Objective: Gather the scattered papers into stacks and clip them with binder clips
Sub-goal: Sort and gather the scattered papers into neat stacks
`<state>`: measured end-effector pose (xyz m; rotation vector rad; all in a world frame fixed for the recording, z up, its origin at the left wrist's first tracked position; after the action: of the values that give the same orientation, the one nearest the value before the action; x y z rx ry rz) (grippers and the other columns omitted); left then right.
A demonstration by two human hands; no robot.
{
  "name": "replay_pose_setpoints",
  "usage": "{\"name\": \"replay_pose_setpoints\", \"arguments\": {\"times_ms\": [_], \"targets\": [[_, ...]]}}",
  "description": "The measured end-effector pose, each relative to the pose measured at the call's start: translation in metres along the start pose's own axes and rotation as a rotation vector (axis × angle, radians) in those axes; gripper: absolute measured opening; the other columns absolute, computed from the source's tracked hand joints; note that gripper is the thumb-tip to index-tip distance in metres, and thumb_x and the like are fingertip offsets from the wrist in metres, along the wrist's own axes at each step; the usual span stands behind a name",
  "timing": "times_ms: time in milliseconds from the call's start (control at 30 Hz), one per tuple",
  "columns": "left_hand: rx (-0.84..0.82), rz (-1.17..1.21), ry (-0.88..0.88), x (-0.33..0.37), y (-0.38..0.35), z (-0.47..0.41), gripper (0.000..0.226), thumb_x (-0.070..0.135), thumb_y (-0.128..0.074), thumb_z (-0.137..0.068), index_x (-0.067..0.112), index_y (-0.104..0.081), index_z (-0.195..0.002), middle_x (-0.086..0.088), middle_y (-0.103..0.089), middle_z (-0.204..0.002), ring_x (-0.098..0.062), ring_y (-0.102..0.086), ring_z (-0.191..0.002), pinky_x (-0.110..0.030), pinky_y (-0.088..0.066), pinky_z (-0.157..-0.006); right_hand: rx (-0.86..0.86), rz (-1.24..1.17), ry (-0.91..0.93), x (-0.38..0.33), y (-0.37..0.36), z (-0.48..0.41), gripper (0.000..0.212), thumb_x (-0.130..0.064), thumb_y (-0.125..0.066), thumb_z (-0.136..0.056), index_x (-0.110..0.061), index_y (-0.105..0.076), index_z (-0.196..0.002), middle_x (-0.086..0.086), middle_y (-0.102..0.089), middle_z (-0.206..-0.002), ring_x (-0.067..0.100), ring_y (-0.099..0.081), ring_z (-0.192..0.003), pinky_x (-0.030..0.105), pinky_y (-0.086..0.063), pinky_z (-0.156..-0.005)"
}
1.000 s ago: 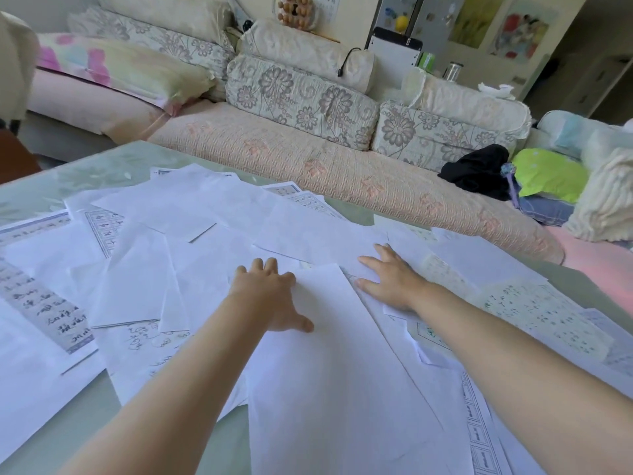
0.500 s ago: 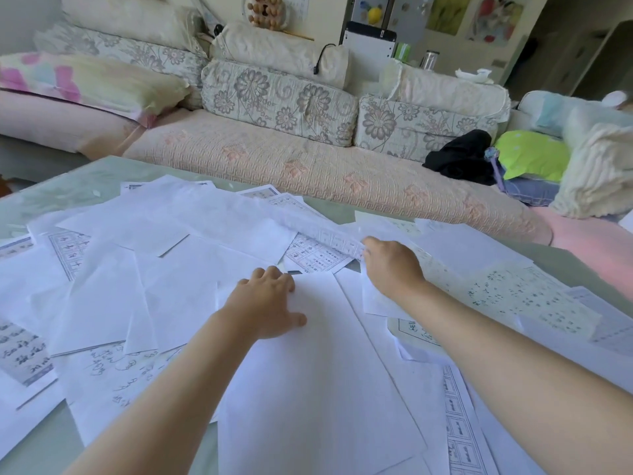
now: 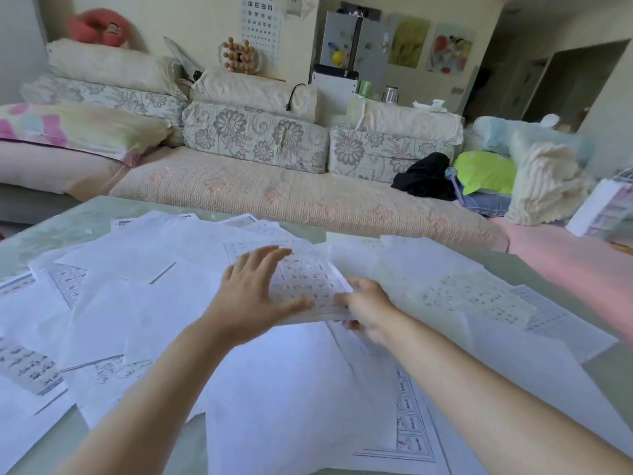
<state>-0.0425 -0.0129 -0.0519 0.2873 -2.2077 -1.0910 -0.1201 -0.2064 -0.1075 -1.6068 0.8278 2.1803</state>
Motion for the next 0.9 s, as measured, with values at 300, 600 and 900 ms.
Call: {"name": "replay_pose_setpoints", "arguments": {"times_ms": [300, 600, 900], "targets": [[-0.658, -0.144, 0.017, 0.022, -0.081, 0.054, 0.056, 0.023, -0.049, -0.088, 0.045, -0.043, -0.14, 0.012, -0.045, -0.145, -0.013, -0.048, -0.127, -0.033, -0.042, -0.103, -0.098, 0.817, 0.159, 0.033, -0.005, 0.038, 0.05, -0.034, -0.061, -0.089, -0.019, -0.055, -0.137, 0.003, -0.052, -0.135, 0.021, -0.058, -0.117, 0.031, -0.047, -0.096], [-0.74, -0.085, 0.028, 0.045, -0.099, 0.034, 0.054, 0.07, -0.056, -0.08, 0.042, -0.056, -0.127, 0.02, -0.056, -0.13, -0.005, -0.056, -0.116, -0.036, -0.044, -0.103, -0.129, 1.145, 0.19, 0.053, 0.09, 0.014, 0.096, -0.07, -0.059, -0.08, -0.028, -0.019, -0.156, 0.0, -0.015, -0.164, 0.019, -0.013, -0.151, 0.036, -0.017, -0.12], [-0.505, -0.211, -0.065, 0.045, -0.156, -0.03, 0.06, 0.024, -0.057, -0.09, 0.032, -0.037, -0.146, 0.006, -0.033, -0.154, -0.016, -0.027, -0.142, -0.041, -0.036, -0.11, -0.081, 1.302, 0.441, 0.056, 0.088, 0.002, 0.07, -0.061, -0.048, -0.093, -0.025, -0.031, -0.15, 0.0, -0.05, -0.144, 0.022, -0.041, -0.132, 0.037, -0.041, -0.102]]}}
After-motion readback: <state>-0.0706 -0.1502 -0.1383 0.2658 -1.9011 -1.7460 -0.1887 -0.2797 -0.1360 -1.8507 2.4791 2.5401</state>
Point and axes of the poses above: each hand's wrist, its own z-axis away from the middle knuckle, its own y-axis out of the back of the hand, x = y × z, the point moved 8 cm from there along -z, towards the middle knuckle
